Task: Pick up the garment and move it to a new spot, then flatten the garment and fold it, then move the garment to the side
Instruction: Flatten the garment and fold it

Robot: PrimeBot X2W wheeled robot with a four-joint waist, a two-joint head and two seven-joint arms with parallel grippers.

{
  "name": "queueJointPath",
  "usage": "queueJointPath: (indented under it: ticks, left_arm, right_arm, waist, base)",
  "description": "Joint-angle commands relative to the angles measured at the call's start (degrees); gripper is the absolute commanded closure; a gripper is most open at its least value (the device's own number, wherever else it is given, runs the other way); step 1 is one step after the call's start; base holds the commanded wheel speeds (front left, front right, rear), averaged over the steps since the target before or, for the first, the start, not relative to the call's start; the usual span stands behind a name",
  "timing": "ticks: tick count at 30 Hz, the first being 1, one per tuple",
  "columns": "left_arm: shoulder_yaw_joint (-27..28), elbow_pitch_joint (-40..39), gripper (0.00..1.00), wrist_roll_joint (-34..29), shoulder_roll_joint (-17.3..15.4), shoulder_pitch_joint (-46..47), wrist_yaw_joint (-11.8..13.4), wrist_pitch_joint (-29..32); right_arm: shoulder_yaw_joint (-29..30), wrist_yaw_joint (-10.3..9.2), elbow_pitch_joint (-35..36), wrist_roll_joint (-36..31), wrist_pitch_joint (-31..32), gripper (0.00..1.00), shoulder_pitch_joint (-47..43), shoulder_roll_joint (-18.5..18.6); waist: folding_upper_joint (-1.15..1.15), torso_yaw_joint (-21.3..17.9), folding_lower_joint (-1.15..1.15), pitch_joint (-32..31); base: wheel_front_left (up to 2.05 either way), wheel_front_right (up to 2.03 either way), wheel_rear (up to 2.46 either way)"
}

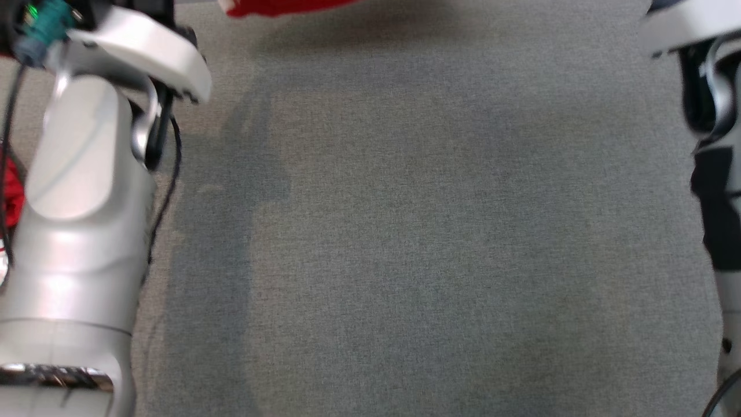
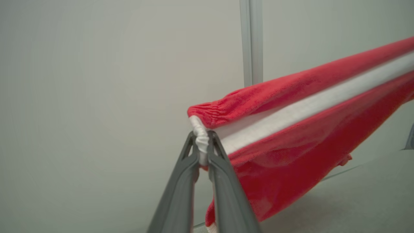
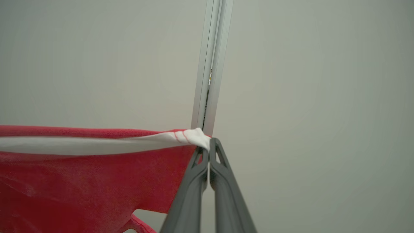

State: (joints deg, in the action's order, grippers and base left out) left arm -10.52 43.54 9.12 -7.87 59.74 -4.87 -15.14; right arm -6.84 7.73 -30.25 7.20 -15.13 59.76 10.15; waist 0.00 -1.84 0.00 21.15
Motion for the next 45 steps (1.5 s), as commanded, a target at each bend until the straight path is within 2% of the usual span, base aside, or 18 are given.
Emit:
queueJointPath:
  ticks: [1,8,14,17,23,27,34,40,45]
  left_arm:
    - [0.3,0.6,1.0,0.2,-0.2,-1.8,0.1,0.0]
    - [2.0,5.2,1.0,3.8,3.6,-20.4,-0.4,0.0]
    - [3.7,5.0,1.0,6.8,4.3,-33.9,0.1,0.0]
    - [2.0,4.0,1.0,9.7,4.4,-40.5,-0.4,0.2]
    - [-0.3,0.8,1.0,13.8,4.5,-50.3,1.2,0.2]
    - [-0.5,-1.6,1.0,12.8,4.6,-55.2,1.4,0.1]
    - [0.6,-4.8,1.0,10.9,4.6,-61.2,0.8,0.0]
    - [0.8,-8.9,1.0,11.1,4.7,-64.1,-0.1,0.0]
    - [-0.8,-14.4,1.0,12.2,4.7,-62.7,-1.6,0.0]
  right_arm:
    - [0.2,-0.43,-0.1,0.7,0.0,1.0,-1.4,0.8]
    - [-4.1,-0.39,0.3,5.8,0.0,1.0,-21.6,1.5]
    - [-3.7,-0.42,2.6,8.6,-0.1,1.0,-35.7,1.2]
    - [-3.2,-0.45,3.8,9.2,-0.1,1.0,-41.3,0.6]
    - [-3.6,-0.44,4.4,10.1,-0.1,1.0,-51.0,-0.8]
    - [-5.1,-0.43,3.7,9.8,-0.1,1.0,-55.5,-1.2]
    - [-6.3,-0.39,3.0,10.1,-0.1,1.0,-60.8,-1.2]
    - [-5.1,-0.39,4.1,10.7,-0.1,1.0,-62.4,-1.1]
    - [-3.7,-0.37,4.9,10.6,-0.1,1.0,-58.1,-1.5]
  waist:
    - [0.0,-0.4,0.0,0.2]
    - [0.0,-1.2,0.0,-1.7]
    - [0.0,-1.6,0.0,-5.8]
    - [0.0,-1.7,0.0,-8.5]
    - [0.0,-1.4,0.0,-15.3]
    - [0.0,-1.5,0.0,-19.6]
    - [0.0,-0.7,0.0,-23.6]
    - [0.0,0.3,0.0,-24.1]
    - [0.0,2.5,0.0,-22.5]
  base:
    - [0.0,0.0,0.0]
    - [0.0,0.0,0.0]
    - [0.0,0.0,0.0]
    - [0.0,0.0,0.0]
    - [0.0,0.0,0.0]
    - [0.0,0.0,0.0]
    - [0.0,0.0,0.0]
    - [0.0,0.0,0.0]
    - [0.0,0.0,0.0]
